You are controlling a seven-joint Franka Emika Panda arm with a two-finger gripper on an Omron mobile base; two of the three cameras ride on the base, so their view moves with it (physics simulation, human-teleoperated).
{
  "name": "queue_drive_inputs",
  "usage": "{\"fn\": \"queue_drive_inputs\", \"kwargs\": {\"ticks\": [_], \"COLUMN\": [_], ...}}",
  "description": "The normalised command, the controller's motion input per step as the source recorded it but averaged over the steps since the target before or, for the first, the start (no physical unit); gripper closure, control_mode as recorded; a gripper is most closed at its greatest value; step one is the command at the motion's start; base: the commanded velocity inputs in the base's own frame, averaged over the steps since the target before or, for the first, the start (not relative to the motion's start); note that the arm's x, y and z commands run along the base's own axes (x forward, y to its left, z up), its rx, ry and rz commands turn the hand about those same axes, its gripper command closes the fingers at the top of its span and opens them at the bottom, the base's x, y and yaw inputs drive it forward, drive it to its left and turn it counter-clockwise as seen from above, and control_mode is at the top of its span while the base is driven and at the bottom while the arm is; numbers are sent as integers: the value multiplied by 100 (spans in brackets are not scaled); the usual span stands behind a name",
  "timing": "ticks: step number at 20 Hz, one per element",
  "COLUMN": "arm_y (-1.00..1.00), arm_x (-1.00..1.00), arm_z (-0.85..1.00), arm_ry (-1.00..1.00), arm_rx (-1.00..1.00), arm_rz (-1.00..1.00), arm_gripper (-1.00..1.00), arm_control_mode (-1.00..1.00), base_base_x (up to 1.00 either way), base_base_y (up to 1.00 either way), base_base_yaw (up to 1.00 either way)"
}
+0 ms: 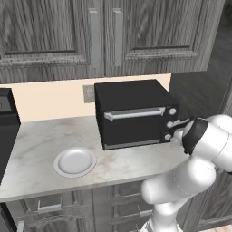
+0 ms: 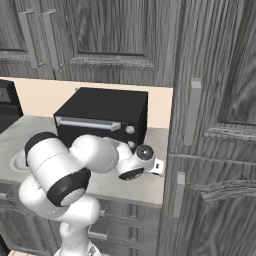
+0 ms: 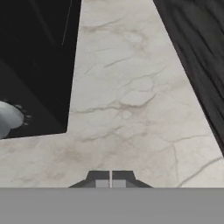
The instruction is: Pick up the bagel from the plate, place it on the toaster oven rack, close the door, and set the timer.
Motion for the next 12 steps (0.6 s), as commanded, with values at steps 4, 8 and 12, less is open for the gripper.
{"fn": "queue_drive_inputs", "kwargs": {"ticks": [4, 8, 12], "arm_y": [-11, -2, 0], "arm_x": [-39, -41, -37], "arm_z": [-26, 56, 93], "arm_ry": [0, 0, 0], "arm_rx": [-1, 0, 0], "arm_rz": [0, 0, 0], "arm_gripper": [100, 100, 100], "arm_control_mode": [-100, -100, -100], "base_base_x": [0, 0, 0], "base_base_y": [0, 0, 0], "base_base_yaw": [0, 0, 0]}}
